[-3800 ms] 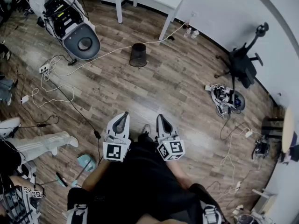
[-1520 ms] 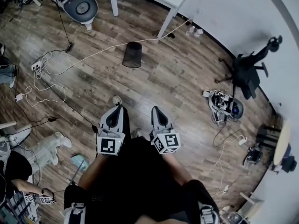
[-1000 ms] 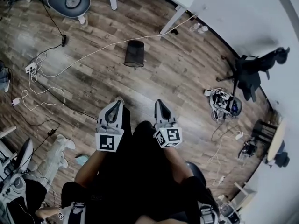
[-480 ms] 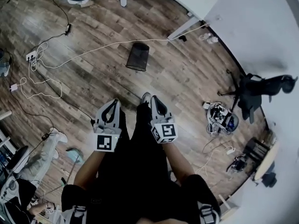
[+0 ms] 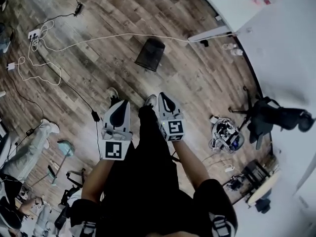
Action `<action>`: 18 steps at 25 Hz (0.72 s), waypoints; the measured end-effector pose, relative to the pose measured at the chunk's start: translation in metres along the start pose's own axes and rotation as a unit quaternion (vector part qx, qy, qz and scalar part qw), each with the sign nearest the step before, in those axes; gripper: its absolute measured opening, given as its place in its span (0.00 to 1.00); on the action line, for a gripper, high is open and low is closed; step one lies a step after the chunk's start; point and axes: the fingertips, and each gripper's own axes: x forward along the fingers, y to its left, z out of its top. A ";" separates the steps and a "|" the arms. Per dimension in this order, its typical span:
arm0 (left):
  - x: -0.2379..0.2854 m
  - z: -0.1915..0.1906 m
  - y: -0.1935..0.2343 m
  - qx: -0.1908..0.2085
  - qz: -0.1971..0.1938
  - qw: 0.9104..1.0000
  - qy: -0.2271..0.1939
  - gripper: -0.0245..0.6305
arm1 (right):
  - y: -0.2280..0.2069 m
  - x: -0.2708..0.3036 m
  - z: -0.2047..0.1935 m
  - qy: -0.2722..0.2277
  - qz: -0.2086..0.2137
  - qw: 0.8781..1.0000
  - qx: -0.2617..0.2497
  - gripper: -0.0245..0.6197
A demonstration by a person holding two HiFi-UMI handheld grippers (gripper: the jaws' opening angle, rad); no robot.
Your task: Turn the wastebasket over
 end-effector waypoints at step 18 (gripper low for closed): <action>0.081 -0.125 0.093 -0.042 -0.006 0.999 0.022 0.09 | -0.027 0.190 -0.181 0.133 -0.013 0.987 -0.085 0.09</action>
